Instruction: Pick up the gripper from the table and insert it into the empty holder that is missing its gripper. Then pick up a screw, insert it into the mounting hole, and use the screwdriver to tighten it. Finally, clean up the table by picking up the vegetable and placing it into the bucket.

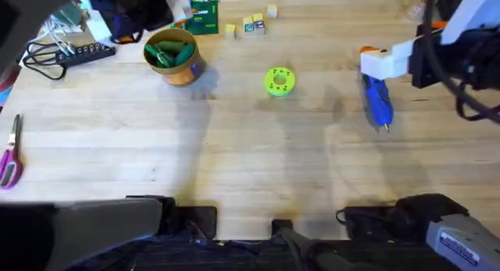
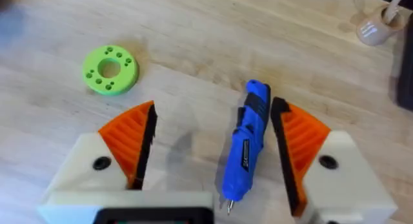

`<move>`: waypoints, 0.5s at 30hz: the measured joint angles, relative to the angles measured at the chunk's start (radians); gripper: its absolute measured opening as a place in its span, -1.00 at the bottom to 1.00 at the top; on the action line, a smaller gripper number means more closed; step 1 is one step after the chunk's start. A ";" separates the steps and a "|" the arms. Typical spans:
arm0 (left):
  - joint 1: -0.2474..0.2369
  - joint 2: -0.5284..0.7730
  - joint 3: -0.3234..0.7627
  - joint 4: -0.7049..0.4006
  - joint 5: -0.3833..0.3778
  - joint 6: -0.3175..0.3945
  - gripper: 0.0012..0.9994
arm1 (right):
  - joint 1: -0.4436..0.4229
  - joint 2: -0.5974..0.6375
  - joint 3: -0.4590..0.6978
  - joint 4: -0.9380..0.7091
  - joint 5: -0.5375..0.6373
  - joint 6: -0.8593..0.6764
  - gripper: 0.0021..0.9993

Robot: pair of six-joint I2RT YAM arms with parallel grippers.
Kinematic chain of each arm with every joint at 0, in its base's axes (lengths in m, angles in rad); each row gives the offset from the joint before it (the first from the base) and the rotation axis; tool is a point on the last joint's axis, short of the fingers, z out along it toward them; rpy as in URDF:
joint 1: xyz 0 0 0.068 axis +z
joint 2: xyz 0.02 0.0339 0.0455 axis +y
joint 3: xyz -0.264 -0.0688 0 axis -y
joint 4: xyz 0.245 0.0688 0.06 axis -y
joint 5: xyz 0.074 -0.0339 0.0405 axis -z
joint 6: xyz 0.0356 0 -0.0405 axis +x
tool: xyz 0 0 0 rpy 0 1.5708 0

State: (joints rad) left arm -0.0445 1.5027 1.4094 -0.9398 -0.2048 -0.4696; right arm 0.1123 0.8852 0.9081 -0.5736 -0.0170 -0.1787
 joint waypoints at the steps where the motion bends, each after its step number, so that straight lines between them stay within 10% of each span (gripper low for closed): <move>1: -0.003 -0.031 0.002 -0.002 0.021 0.040 0.99 | 0.000 0.000 0.025 -0.030 0.000 0.000 0.98; 9: -0.187 -0.243 0.021 -0.122 0.201 0.427 0.99 | 0.000 -0.009 0.228 -0.334 0.000 0.001 0.98; 15: -0.346 -0.305 0.021 -0.210 0.231 0.565 0.99 | 0.000 -0.022 0.282 -0.444 0.000 0.004 0.98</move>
State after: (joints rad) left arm -0.3904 1.1976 1.4300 -1.1495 0.0266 0.0949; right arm 0.1123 0.8632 1.1899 -1.0180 -0.0170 -0.1749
